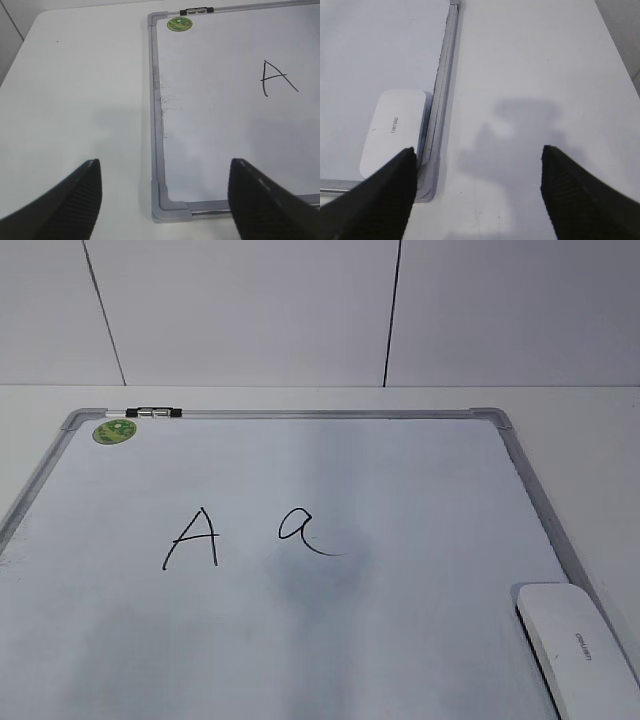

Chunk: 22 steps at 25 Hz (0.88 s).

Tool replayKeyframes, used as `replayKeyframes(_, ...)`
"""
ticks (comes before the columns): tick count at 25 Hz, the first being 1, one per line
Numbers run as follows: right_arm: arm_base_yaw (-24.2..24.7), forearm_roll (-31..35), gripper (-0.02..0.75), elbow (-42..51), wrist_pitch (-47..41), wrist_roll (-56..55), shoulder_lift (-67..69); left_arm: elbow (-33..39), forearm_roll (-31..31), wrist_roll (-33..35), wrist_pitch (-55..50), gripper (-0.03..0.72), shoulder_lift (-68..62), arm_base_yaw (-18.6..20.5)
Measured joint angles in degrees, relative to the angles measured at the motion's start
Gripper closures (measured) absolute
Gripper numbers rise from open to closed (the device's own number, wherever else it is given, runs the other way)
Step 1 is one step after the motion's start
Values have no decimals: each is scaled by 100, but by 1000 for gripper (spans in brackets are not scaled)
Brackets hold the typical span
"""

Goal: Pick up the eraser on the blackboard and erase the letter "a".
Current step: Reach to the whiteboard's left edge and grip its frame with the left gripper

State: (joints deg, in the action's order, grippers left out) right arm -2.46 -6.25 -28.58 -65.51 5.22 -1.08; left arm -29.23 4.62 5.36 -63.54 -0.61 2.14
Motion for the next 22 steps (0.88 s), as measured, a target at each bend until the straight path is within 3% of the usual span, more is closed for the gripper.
replayKeyframes(22, 0, 0, 146, 0, 0, 0, 0, 0, 0, 0, 0, 109, 0, 0)
